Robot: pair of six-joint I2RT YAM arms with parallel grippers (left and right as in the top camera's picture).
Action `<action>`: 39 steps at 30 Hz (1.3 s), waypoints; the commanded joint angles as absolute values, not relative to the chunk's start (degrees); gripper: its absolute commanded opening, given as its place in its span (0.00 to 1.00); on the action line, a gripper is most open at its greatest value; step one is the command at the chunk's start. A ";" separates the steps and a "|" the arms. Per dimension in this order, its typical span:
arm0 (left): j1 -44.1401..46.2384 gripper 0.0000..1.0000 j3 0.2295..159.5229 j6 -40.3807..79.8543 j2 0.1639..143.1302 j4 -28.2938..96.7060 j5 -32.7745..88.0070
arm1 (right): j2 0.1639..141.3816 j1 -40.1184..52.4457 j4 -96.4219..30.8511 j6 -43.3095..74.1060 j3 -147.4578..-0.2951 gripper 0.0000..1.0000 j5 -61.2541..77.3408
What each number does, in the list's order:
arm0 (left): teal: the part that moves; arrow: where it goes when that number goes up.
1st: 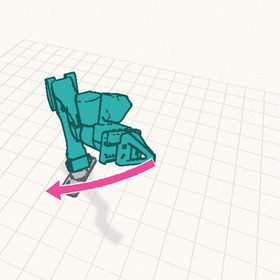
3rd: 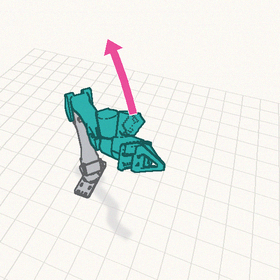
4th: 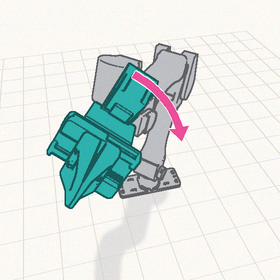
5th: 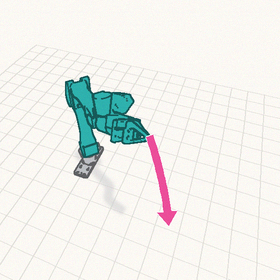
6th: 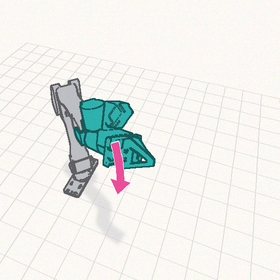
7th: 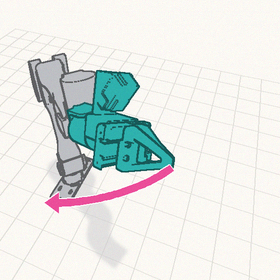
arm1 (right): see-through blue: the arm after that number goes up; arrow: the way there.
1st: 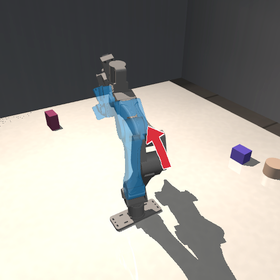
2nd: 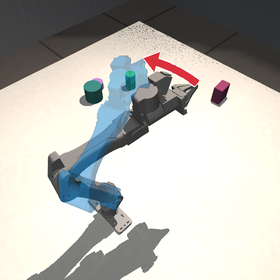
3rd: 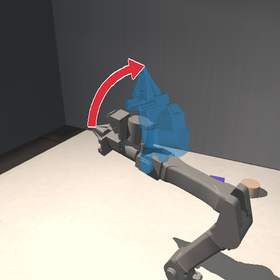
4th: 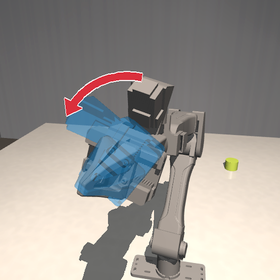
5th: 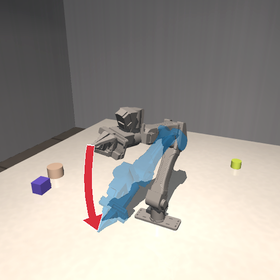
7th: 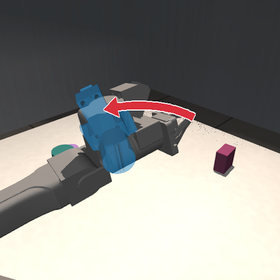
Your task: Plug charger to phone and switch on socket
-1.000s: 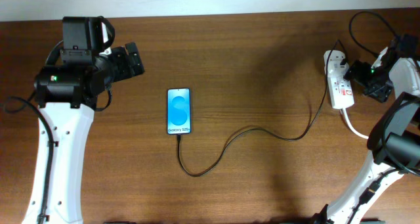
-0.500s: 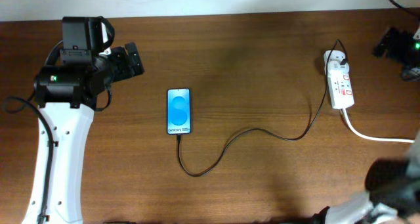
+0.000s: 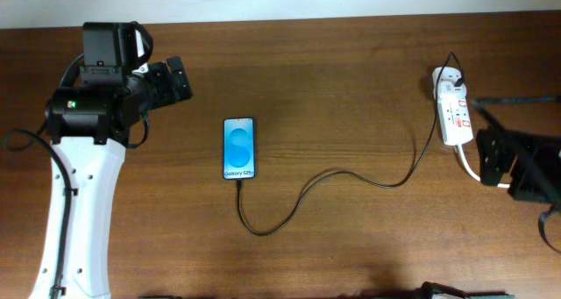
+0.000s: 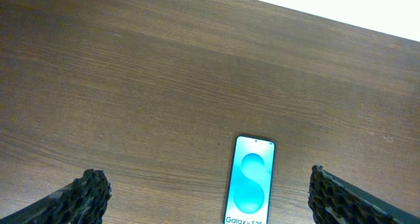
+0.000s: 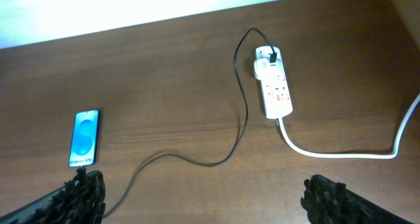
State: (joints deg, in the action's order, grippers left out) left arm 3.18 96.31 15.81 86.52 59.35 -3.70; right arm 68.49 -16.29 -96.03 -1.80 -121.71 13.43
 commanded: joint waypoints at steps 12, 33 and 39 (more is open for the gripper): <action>2.83 0.99 96.75 15.53 86.24 59.27 -4.34 | 45.25 -8.05 -49.19 -7.70 -70.35 0.98 15.05; 2.83 1.00 96.75 15.53 86.24 59.27 -4.34 | 0.16 -1.83 -2.98 -6.63 -0.32 0.98 18.00; 2.83 1.00 96.75 15.53 86.24 59.27 -4.34 | 0.21 -1.89 -2.96 -6.63 -0.32 0.98 17.78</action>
